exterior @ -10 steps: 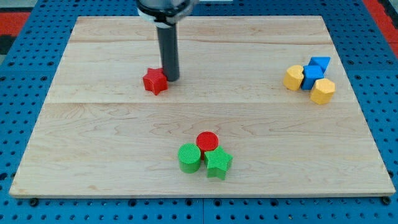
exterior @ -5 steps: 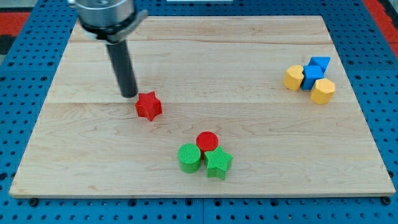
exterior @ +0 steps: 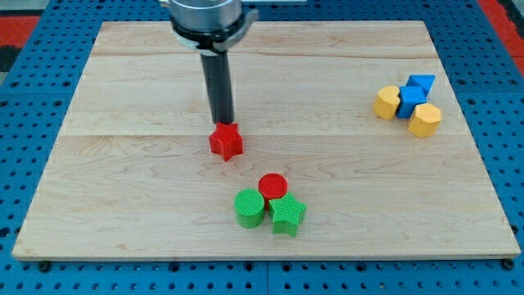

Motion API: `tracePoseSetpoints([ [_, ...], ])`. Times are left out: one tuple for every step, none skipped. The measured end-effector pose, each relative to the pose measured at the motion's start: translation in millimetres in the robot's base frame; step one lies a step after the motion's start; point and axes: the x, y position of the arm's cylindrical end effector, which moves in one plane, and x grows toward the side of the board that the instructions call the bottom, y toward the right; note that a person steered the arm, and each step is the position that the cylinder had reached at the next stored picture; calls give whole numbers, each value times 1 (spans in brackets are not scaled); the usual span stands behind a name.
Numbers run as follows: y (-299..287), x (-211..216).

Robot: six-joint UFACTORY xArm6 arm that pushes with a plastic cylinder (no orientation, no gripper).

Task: Push the red star towards the group of blocks

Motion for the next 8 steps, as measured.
tracePoseSetpoints([
  [5,39],
  [4,65],
  [-11,59],
  [-41,58],
  [-59,65],
  [-43,79],
  [-26,88],
  [-11,88],
])
